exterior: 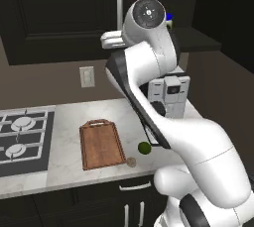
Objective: Open the cabinet. Place the bowl and condiment on the counter. Then place the lime and garlic on the cutting board.
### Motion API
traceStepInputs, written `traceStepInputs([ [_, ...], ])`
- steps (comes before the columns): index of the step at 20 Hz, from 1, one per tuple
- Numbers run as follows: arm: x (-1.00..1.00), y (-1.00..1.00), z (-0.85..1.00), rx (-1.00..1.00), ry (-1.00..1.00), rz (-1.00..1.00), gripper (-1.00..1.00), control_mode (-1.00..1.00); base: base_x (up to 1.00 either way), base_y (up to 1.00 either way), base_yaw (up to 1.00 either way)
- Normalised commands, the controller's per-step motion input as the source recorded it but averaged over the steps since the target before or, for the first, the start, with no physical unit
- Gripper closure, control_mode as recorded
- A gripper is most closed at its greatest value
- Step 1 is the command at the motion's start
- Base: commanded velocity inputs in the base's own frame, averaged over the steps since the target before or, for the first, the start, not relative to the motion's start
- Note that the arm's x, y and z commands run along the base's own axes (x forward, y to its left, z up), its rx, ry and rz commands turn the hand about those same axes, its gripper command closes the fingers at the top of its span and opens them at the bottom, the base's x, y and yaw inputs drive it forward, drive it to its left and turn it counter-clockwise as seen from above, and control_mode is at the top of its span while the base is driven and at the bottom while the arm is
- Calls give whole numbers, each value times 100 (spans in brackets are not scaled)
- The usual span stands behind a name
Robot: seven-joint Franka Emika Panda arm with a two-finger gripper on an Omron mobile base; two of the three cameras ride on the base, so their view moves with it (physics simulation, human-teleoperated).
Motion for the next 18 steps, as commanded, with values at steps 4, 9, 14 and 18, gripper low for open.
traceStepInputs([
  [4, 81, -4, 3, 1, 3, -11, -100, -100, 0, 0, 0],
  [9, 70, -7, 0, 4, 2, -3, -100, -100, 0, 0, 0],
  [14, 41, -7, 0, 7, -1, 0, -100, -100, 0, 0, 0],
  [18, 52, -2, 0, 5, 0, 0, -100, -100, 0, 0, 0],
])
